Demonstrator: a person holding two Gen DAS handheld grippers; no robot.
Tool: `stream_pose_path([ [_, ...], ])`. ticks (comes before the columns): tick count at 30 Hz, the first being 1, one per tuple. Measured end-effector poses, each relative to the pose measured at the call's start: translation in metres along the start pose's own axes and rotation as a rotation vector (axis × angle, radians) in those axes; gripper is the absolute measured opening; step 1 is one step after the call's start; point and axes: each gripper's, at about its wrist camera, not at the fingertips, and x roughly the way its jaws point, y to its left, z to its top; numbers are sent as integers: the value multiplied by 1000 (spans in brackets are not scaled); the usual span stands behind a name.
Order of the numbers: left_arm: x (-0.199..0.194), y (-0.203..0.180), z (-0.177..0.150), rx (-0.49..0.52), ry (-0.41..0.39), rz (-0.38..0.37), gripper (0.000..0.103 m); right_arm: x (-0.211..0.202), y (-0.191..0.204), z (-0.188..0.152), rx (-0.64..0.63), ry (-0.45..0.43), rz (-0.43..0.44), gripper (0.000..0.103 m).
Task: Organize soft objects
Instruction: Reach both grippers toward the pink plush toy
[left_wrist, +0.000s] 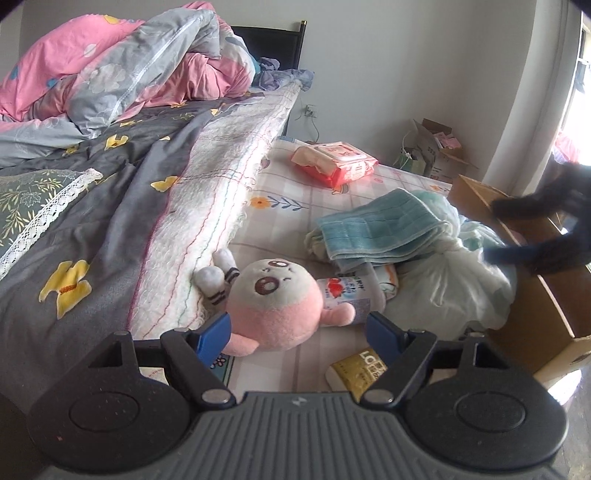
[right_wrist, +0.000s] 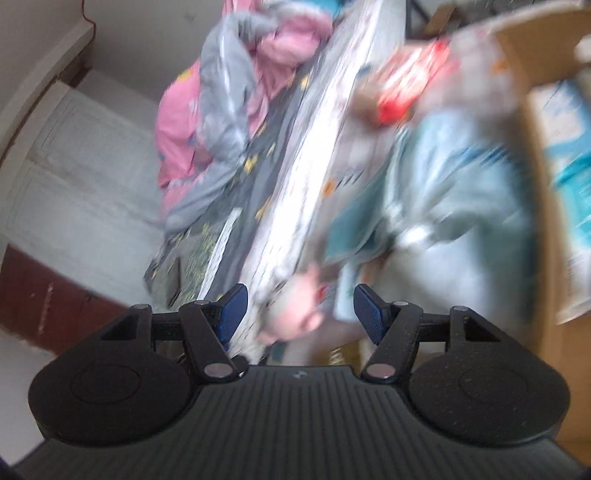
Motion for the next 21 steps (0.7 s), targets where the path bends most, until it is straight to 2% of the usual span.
stream_pose_path([
  [5,17,9,0,34,-3,11,80,81,13,-25,68,103,-4,62],
  [10,39,12,1,91,25,20,72,133,0,-42,144,138,-59,51],
  [14,49,16,2,83,49,-5,67,152,-10,-54,211,124,-74,43],
  [16,50,18,2,78,55,-21,66,156,-16,-57,234,111,-81,29],
  [18,49,17,1,86,56,-28,66,159,-20,-60,250,100,-73,22],
  [19,49,17,1,89,57,-31,66,159,-21,-61,250,98,-64,13],
  [21,46,17,1,93,58,-41,68,157,-20,-61,228,91,-65,11],
])
